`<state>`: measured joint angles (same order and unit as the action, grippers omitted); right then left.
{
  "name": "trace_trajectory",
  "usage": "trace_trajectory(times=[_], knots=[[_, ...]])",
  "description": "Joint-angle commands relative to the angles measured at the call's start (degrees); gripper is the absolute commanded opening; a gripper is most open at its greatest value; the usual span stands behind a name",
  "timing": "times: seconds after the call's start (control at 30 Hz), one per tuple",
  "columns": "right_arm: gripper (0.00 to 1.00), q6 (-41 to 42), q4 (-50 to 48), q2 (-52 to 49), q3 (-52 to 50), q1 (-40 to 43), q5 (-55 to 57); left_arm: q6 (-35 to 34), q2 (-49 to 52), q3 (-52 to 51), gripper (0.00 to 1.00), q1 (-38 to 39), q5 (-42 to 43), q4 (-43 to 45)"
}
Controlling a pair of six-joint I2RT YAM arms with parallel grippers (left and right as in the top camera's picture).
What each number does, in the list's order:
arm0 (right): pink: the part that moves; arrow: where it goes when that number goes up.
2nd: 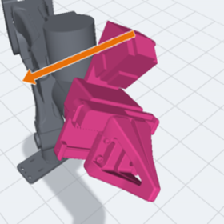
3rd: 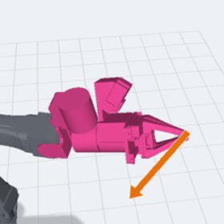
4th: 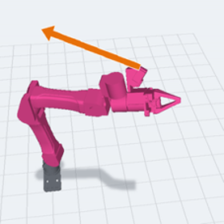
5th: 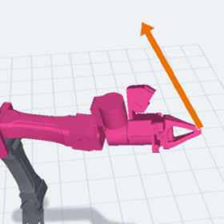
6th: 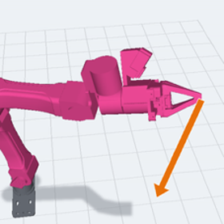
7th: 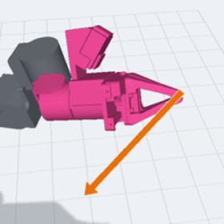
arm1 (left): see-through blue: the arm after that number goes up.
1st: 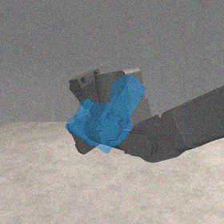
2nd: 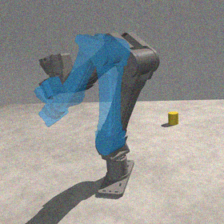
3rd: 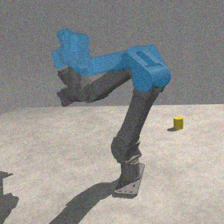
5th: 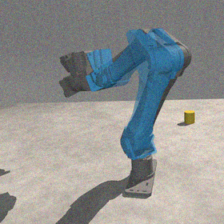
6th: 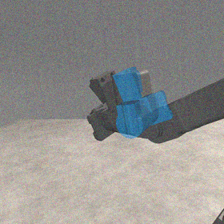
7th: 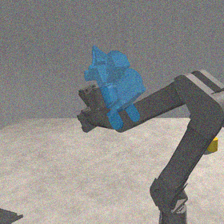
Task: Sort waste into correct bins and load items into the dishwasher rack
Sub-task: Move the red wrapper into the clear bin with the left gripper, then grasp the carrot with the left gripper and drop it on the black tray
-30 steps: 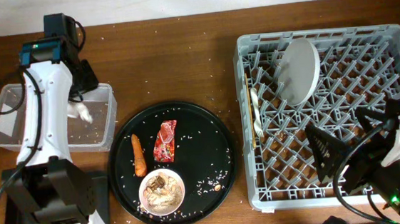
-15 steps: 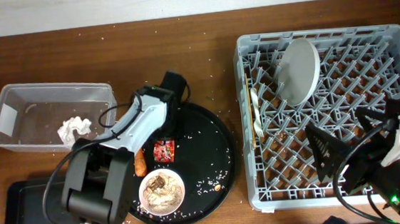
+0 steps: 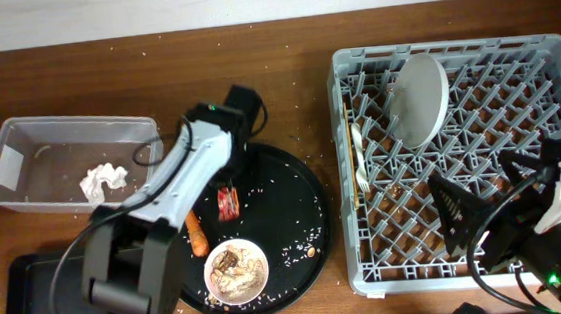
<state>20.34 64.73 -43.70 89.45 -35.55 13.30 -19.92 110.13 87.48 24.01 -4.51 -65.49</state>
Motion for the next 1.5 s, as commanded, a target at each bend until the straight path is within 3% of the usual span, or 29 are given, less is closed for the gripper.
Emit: trace_trajectory(times=[0.0,0.1,0.23,0.27,0.3,0.33,0.37,0.43,0.57,0.67,0.8,1.0,1.13,1.23,1.47], knots=[[0.99,-0.6,-0.1,0.1,0.0,0.3,0.9,0.7,-5.9,8.2,0.00,-2.8,-7.1,-4.8],[0.99,-0.6,-0.1,0.1,0.0,0.3,0.9,0.6,-6.8,9.6,0.00,-10.0,-11.8,-6.4],[0.99,-0.6,-0.1,0.1,0.0,0.3,0.9,-0.1,-5.6,9.6,0.01,-24.3,-7.2,0.3],[0.99,-0.6,-0.1,0.1,0.0,0.3,0.9,-0.1,-5.4,9.6,0.11,-26.7,-6.1,1.5],[0.99,-0.6,-0.1,0.1,0.0,0.3,0.9,-0.1,-5.5,9.7,0.31,-28.7,-5.0,1.9],[0.99,-0.6,-0.1,0.1,0.0,0.3,0.9,1.5,-5.5,10.1,0.39,-29.4,-3.6,1.3],[0.99,-0.6,-0.1,0.1,0.0,0.3,0.9,3.0,-5.5,10.8,0.58,-29.6,-2.1,0.0],[0.99,-0.6,-0.1,0.1,0.0,0.3,0.9,3.1,-5.9,14.0,0.65,-28.5,-0.1,-7.5],[0.98,-0.6,-0.1,0.1,0.0,0.3,0.9,-3.2,-8.0,14.4,0.66,-22.4,-0.2,-21.1],[0.99,-0.6,-0.1,0.1,0.0,0.3,0.9,-6.0,-8.0,9.0,0.65,-17.9,-0.2,-23.1],[0.99,-0.6,-0.1,0.1,0.0,0.3,0.9,-9.2,-8.0,-9.2,0.61,-13.1,4.0,-10.4],[0.99,-0.6,-0.1,0.1,0.0,0.3,0.9,-11.8,-8.0,-23.6,0.54,-13.0,4.8,2.6],[0.99,-0.6,-0.1,0.1,0.0,0.3,0.9,-11.8,-8.0,-29.5,0.38,-13.0,4.8,8.4],[0.99,-0.6,-0.1,0.1,0.0,0.3,0.9,-11.8,-8.5,-29.1,0.11,-13.1,4.8,8.5],[0.99,-0.6,-0.1,0.1,0.0,0.3,0.9,-11.8,-16.2,-13.1,0.11,-13.7,1.4,-7.9]])
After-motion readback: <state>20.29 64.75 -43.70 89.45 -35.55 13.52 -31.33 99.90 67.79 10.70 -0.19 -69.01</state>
